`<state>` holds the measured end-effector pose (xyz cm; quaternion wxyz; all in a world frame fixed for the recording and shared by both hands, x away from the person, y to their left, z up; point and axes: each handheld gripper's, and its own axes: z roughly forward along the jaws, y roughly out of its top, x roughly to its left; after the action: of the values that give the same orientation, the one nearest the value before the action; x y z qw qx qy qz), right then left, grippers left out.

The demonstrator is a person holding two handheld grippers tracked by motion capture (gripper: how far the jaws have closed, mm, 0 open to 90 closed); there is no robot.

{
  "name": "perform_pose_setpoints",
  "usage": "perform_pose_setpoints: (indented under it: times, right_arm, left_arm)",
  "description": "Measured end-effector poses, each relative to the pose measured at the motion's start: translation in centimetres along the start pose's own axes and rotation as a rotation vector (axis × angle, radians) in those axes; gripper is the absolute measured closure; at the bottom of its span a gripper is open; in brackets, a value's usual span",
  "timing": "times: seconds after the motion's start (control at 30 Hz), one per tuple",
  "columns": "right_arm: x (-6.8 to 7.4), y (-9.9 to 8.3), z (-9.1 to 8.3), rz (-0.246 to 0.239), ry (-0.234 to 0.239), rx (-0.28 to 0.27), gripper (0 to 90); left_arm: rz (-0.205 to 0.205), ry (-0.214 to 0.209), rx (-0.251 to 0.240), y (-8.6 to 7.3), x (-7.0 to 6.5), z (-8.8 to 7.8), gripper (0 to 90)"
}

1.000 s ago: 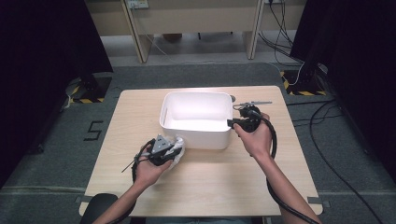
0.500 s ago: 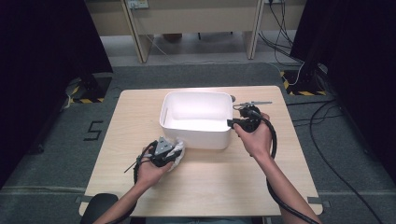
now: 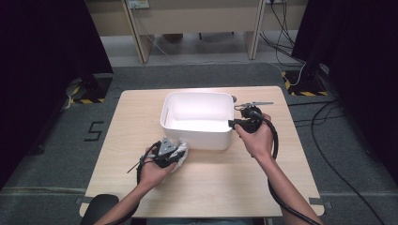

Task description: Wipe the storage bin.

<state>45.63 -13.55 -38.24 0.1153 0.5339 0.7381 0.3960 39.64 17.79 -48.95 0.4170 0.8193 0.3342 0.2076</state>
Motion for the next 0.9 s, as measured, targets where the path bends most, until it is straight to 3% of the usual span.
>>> perform_pose_setpoints:
  times: [0.4, 0.9]
  right_arm:
    - [0.0, 0.0, 0.0, 0.002, 0.002, 0.001, 72.5]
    - [-0.1, 0.0, 0.0, 0.0, 0.003, 0.0, 72.5]
  left_arm:
    - [-0.005, -0.007, -0.011, 0.4, -0.2, -0.2, 76.1]
    - [-0.017, -0.004, -0.065, 2.0, -0.5, -1.5, 76.1]
